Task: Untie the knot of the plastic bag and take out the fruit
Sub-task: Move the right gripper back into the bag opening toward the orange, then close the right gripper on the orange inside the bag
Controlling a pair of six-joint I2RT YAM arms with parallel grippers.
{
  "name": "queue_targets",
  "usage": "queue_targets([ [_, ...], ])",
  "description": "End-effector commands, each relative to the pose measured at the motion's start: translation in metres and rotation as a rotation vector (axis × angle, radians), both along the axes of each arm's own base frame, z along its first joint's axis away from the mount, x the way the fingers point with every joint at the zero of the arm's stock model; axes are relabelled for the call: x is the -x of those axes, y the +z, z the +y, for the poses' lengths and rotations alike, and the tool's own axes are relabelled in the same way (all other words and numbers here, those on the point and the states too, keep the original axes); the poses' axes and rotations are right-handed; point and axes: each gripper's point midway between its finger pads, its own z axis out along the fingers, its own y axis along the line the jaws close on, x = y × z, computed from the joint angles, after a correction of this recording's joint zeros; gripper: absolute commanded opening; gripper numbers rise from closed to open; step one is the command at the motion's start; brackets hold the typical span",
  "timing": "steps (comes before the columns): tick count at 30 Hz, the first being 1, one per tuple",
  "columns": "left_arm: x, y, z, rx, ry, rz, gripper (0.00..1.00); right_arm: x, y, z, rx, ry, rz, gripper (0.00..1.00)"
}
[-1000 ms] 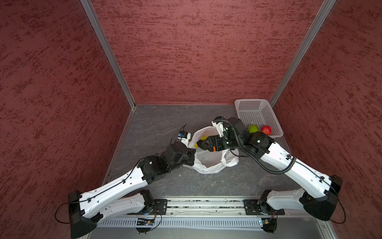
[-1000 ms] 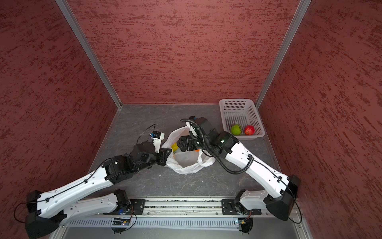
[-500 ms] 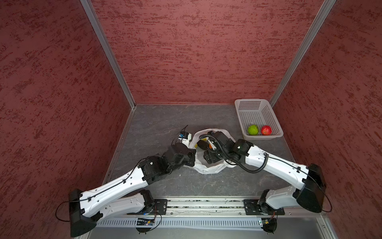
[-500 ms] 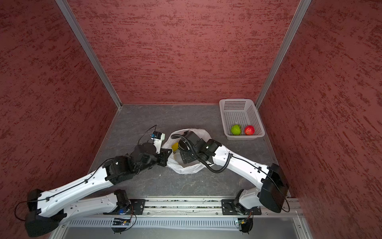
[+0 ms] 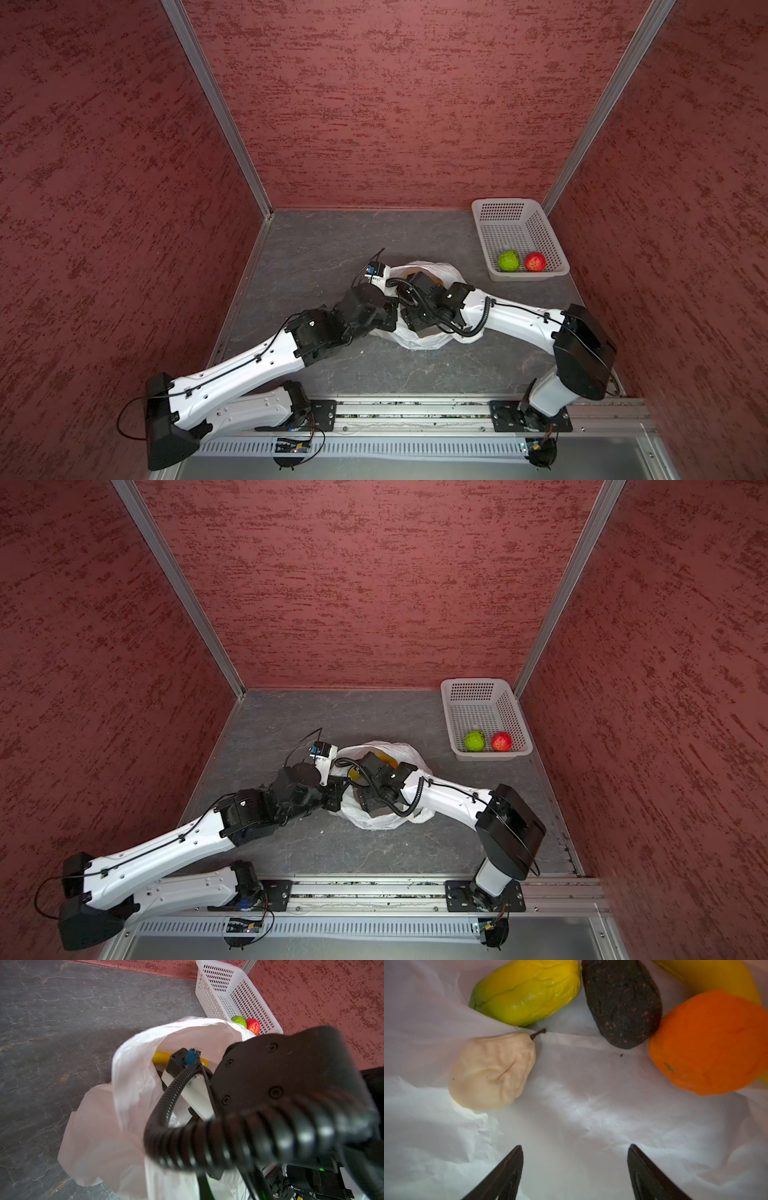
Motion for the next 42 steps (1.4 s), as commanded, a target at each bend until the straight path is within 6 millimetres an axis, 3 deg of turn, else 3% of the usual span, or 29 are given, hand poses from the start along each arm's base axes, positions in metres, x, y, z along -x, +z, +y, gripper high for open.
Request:
queue_targets([
  [1, 0.002, 0.01, -0.009, 0.034, -0.037, -0.02, 0.0, -0.029, 0.008, -0.004, -0.058, -0.15, -0.066, 0.8],
  [8, 0.015, -0.012, -0.026, -0.011, -0.115, 0.028, 0.0, -0.066, 0.015, -0.039, -0.02, -0.375, -0.128, 0.8],
  [15, 0.017, -0.021, -0.037, -0.017, -0.136, 0.045, 0.0, -0.081, 0.011, -0.057, -0.004, -0.461, -0.163, 0.87],
  [28, 0.007, 0.002, -0.043, 0.02, -0.135, -0.013, 0.0, -0.104, -0.019, -0.061, -0.077, -0.569, -0.133, 0.89],
  [35, 0.008, -0.011, -0.043, 0.006, -0.145, 0.02, 0.0, -0.118, -0.035, -0.066, -0.092, -0.635, -0.14, 0.9],
  [42, 0.01, -0.014, -0.042, -0.005, -0.156, 0.027, 0.0, -0.124, -0.052, -0.063, -0.106, -0.657, -0.123, 0.75],
])
